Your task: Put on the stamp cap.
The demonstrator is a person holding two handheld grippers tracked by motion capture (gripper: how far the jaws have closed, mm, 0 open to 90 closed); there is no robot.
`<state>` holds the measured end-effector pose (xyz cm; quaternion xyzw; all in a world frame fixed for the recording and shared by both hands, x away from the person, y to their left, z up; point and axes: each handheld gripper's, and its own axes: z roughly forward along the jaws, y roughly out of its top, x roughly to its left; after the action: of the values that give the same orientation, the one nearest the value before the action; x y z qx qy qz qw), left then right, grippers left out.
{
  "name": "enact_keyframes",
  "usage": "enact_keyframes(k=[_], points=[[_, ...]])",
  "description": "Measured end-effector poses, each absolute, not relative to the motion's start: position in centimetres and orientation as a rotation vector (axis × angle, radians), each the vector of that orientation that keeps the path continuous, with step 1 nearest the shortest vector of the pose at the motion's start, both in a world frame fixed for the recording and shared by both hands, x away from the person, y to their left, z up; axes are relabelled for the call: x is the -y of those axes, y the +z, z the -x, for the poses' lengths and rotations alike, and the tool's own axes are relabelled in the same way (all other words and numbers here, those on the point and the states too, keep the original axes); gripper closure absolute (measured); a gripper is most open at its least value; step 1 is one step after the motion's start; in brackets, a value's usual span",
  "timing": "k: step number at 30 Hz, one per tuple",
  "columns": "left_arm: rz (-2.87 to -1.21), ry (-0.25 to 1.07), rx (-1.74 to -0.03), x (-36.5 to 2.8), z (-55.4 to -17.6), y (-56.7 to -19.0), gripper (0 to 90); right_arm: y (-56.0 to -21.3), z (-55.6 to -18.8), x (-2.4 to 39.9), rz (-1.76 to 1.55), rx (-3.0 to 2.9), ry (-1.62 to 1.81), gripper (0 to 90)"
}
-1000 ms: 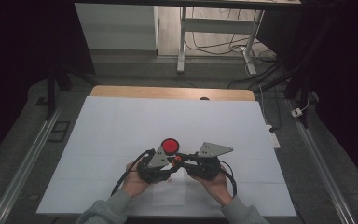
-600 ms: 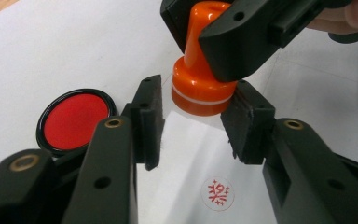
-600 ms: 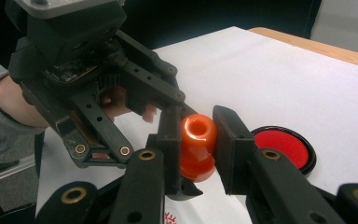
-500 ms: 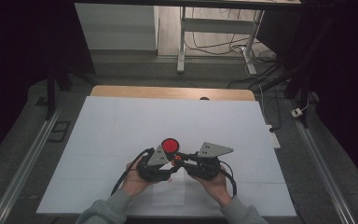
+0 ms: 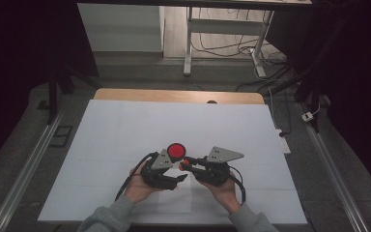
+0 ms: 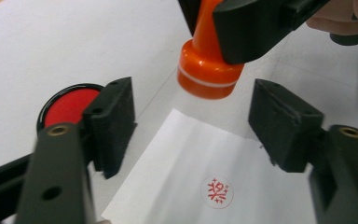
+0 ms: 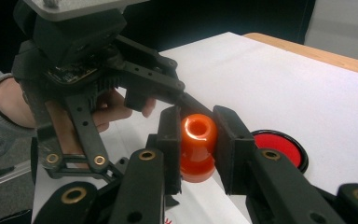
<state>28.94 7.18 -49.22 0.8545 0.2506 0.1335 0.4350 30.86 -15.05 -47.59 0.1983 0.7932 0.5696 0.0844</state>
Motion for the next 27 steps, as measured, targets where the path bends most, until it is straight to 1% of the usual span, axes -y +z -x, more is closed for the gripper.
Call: enact_keyframes(k=[10, 15, 27], points=[[-2.112, 0.332, -0.649, -8.5, -28.6, -48.8, 22.9, -47.3, -31.1, 15.5, -0.600, -2.343, 1.703, 72.2], [-2.109, 0.332, -0.680, -9.7, -28.2, -48.8, 19.1, -47.2, -31.2, 15.8, -0.619, -2.331, 1.693, 72.2], [-2.072, 0.354, -0.759, -14.4, -26.8, -48.8, 18.0, -47.0, -31.6, 16.5, -0.643, -2.310, 1.693, 72.2]])
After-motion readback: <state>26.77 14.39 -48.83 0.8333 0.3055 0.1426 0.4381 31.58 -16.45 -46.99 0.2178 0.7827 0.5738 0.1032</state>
